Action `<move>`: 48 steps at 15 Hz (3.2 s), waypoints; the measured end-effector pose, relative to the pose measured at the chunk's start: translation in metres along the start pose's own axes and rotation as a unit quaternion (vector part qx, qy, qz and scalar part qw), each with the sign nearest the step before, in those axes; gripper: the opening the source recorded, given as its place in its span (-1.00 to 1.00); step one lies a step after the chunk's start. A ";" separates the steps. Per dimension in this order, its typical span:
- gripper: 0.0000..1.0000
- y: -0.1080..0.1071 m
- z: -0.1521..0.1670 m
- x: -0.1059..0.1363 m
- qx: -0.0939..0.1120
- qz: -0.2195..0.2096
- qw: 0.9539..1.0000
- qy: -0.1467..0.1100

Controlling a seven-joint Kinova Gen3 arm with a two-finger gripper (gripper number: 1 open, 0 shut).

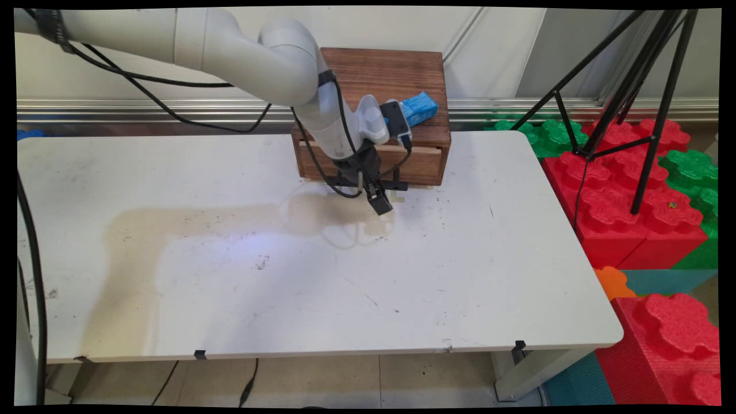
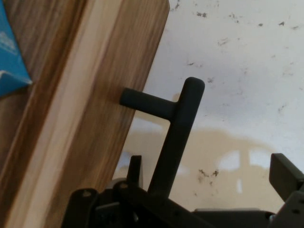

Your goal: Open the drawer

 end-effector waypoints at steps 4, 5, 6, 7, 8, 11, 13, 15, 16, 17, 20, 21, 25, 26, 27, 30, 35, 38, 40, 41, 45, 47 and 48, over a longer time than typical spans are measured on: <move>1.00 0.001 0.012 -0.001 -0.006 0.000 1.000 -0.004; 1.00 0.001 0.014 -0.001 -0.008 -0.001 1.000 -0.004; 1.00 0.002 0.017 -0.001 -0.009 -0.001 1.000 -0.005; 1.00 0.003 0.018 -0.001 -0.011 -0.002 1.000 -0.006; 1.00 0.004 0.019 -0.002 -0.012 -0.002 1.000 -0.006; 1.00 0.008 0.020 -0.002 -0.016 -0.003 1.000 -0.007; 1.00 0.013 0.019 -0.002 -0.019 -0.003 1.000 -0.008; 1.00 0.017 0.018 -0.003 -0.022 -0.004 1.000 -0.009; 1.00 0.020 0.017 -0.003 -0.024 -0.004 1.000 -0.010; 1.00 0.022 0.016 -0.003 -0.026 -0.004 1.000 -0.010; 1.00 0.034 0.012 -0.005 -0.033 -0.005 0.999 -0.014; 1.00 0.037 0.011 -0.006 -0.035 -0.004 0.999 -0.015; 1.00 0.049 0.007 -0.009 -0.039 -0.004 0.999 -0.018; 1.00 0.052 0.005 -0.010 -0.040 -0.004 0.999 -0.019; 1.00 0.055 0.004 -0.010 -0.041 -0.005 0.999 -0.020; 1.00 0.064 0.001 -0.012 -0.044 -0.006 0.999 -0.023; 1.00 0.077 -0.004 -0.015 -0.044 -0.004 0.999 -0.023; 1.00 0.086 -0.008 -0.016 -0.041 -0.003 0.999 -0.023; 1.00 0.092 -0.011 -0.018 -0.040 -0.003 0.999 -0.024; 1.00 0.095 -0.012 -0.019 -0.040 -0.003 0.999 -0.024; 1.00 0.108 -0.018 -0.022 -0.040 -0.004 0.999 -0.027; 1.00 0.114 -0.021 -0.024 -0.040 -0.004 0.999 -0.027; 1.00 0.116 -0.022 -0.024 -0.040 -0.004 0.999 -0.027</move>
